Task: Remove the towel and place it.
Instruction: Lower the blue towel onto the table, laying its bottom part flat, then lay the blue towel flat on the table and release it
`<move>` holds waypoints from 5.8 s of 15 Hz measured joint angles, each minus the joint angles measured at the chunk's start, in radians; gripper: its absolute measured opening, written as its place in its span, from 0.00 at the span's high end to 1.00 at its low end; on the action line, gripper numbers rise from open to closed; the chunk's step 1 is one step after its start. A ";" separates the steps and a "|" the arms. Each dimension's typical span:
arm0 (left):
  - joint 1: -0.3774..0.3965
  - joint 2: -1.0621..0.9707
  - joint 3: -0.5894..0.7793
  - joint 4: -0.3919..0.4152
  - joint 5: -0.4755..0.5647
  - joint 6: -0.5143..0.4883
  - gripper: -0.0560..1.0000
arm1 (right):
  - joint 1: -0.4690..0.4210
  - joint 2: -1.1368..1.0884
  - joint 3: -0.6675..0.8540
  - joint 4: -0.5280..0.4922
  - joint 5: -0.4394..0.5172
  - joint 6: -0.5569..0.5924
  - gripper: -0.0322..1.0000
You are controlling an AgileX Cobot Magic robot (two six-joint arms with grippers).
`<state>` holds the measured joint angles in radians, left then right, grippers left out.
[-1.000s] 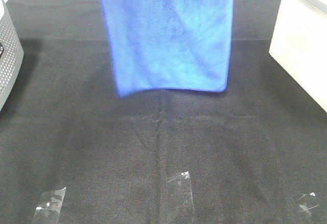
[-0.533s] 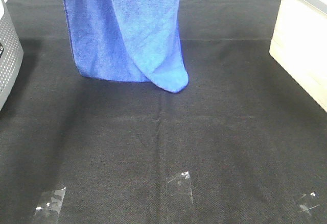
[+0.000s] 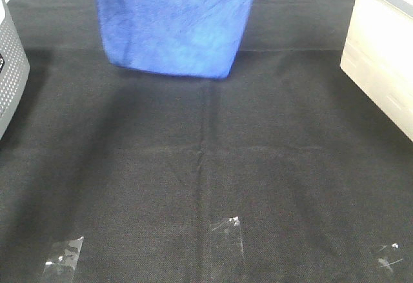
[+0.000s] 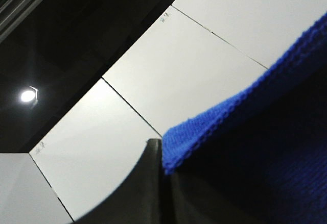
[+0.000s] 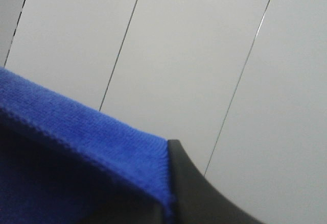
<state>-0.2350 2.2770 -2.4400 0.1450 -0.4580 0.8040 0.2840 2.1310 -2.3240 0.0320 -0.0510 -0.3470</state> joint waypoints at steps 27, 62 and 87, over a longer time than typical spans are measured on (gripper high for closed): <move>-0.081 -0.249 -0.059 -0.127 1.661 -0.473 0.95 | -0.021 -0.201 -0.002 0.232 1.211 0.087 0.96; -0.119 -1.353 1.497 -0.643 1.641 -0.621 0.95 | -0.011 -1.107 1.347 0.510 1.266 0.206 0.96; -0.117 -0.890 1.943 -0.835 1.481 -0.458 0.95 | -0.011 -0.682 1.776 0.580 1.162 0.095 0.96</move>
<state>-0.3520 1.3870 -0.4970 -0.6900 1.0230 0.3460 0.2730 1.4490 -0.5480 0.6120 1.1110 -0.2520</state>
